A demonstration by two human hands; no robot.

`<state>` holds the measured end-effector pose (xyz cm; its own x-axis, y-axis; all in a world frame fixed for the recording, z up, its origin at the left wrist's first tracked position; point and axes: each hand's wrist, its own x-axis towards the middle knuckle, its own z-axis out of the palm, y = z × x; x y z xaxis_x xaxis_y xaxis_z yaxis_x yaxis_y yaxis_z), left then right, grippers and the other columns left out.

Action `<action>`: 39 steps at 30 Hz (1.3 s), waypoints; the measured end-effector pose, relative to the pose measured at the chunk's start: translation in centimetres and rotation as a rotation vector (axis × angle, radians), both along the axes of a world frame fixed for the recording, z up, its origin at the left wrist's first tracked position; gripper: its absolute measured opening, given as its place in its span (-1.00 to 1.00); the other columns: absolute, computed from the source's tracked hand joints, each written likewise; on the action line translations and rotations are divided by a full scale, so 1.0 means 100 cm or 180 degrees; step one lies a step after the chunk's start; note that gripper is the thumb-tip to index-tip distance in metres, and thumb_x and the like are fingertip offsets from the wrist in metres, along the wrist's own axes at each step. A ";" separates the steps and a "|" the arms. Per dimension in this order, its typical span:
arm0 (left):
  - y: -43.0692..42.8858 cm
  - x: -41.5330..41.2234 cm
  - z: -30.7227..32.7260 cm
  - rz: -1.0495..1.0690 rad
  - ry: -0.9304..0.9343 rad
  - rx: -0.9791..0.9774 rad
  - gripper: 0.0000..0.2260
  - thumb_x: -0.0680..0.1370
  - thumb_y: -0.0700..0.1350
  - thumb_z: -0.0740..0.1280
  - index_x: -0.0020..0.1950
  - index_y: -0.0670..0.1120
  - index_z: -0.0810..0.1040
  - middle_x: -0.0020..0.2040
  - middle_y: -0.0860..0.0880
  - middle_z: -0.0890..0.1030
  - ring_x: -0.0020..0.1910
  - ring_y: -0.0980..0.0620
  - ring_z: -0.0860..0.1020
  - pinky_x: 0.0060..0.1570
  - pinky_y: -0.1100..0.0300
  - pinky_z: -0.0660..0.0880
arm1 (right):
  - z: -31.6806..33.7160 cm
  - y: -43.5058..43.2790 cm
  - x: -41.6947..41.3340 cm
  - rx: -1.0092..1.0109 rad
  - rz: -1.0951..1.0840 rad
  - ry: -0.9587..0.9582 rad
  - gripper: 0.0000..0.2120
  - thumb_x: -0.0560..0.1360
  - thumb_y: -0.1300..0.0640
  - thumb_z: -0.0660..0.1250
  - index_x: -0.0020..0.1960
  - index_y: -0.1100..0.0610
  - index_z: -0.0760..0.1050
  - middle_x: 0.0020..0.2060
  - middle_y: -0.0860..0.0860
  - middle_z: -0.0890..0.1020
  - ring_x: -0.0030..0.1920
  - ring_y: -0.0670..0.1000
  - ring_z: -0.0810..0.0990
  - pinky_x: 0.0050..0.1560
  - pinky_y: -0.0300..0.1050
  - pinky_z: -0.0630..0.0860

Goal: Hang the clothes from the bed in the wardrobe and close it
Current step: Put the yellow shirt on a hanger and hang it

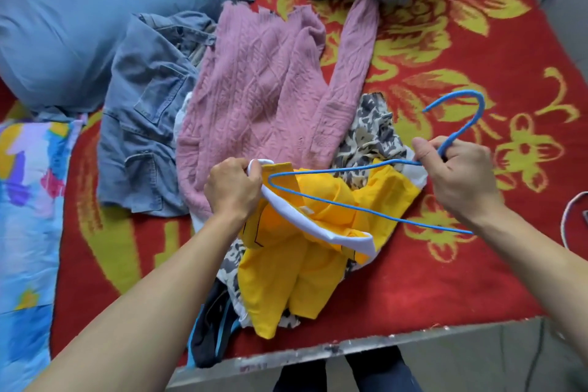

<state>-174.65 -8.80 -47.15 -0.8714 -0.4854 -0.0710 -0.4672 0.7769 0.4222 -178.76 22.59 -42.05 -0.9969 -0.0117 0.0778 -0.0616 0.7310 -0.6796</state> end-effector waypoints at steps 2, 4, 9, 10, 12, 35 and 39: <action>0.010 0.000 0.002 -0.0255 0.0121 0.0238 -0.63 0.48 0.07 0.19 -0.38 -0.14 0.56 -0.40 -0.18 0.54 -0.30 -0.19 0.52 -0.33 0.08 0.27 | -0.007 -0.024 0.004 0.0168 0.0150 -0.0165 -0.47 0.49 -0.26 0.16 -0.35 0.14 0.55 -0.48 0.07 0.56 -0.37 0.13 0.55 -0.31 0.09 0.45; 0.029 0.000 0.010 -0.0671 0.0280 0.0649 -0.62 0.48 0.05 0.20 -0.46 -0.13 0.46 -0.52 -0.11 0.37 -0.46 -0.03 0.40 -0.38 0.10 0.20 | -0.023 -0.060 0.008 0.0042 0.0475 -0.0429 -0.49 0.50 -0.22 0.19 -0.37 0.18 0.53 -0.51 0.07 0.52 -0.39 0.09 0.53 -0.32 0.09 0.43; 0.011 0.002 0.008 -0.0869 0.0249 0.1910 -0.52 0.55 0.12 0.09 -0.22 -0.11 0.70 -0.28 -0.05 0.69 -0.23 0.06 0.61 -0.23 0.15 0.43 | -0.057 -0.103 0.005 -0.1290 0.0306 -0.1283 -0.54 0.57 -0.01 0.30 -0.32 0.31 0.61 -0.59 -0.05 0.50 -0.50 -0.14 0.46 -0.31 -0.08 0.40; 0.000 0.005 0.006 -0.0941 0.0095 0.1942 -0.52 0.54 0.16 0.06 -0.21 -0.06 0.69 -0.23 -0.02 0.69 -0.15 0.00 0.62 -0.18 0.10 0.45 | -0.060 -0.102 0.004 -0.1470 0.0153 -0.1353 -0.53 0.58 0.01 0.30 -0.30 0.38 0.60 -0.61 -0.07 0.50 -0.51 -0.17 0.45 -0.32 -0.12 0.39; -0.006 0.013 0.005 -0.1349 -0.0251 0.1550 -0.59 0.51 0.23 0.05 -0.26 0.07 0.59 -0.30 0.01 0.58 -0.13 -0.11 0.58 -0.23 0.05 0.37 | -0.061 -0.103 0.005 -0.1675 0.0018 -0.1458 -0.53 0.59 0.03 0.28 -0.30 0.37 0.60 -0.60 -0.06 0.50 -0.51 -0.16 0.45 -0.34 -0.17 0.38; -0.008 0.044 -0.001 -0.1327 0.0124 0.0977 -0.45 0.45 0.31 0.18 -0.47 -0.14 0.29 -0.58 -0.03 0.23 -0.54 0.09 0.20 -0.48 0.06 0.16 | -0.093 0.015 0.043 0.1681 0.1465 -0.1387 -0.96 0.39 0.15 0.32 -0.19 0.11 0.53 -0.18 0.10 0.64 -0.07 0.23 0.61 -0.17 0.02 0.44; 0.007 0.047 -0.004 -0.1376 0.0139 0.1129 -0.50 0.46 0.27 0.14 -0.54 -0.03 0.18 -0.57 0.01 0.31 -0.57 0.09 0.25 -0.49 0.15 0.08 | -0.066 0.039 0.009 0.1232 0.1061 -0.0928 -0.81 0.32 0.09 0.23 -0.20 0.14 0.58 -0.35 0.15 0.61 -0.26 0.26 0.59 -0.34 -0.08 0.33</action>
<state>-169.91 -8.08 -47.55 -0.9916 -0.0363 -0.1242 -0.1139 0.7006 0.7044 -177.86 26.48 -48.67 -0.9141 -0.3011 -0.2715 -0.1813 0.9025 -0.3906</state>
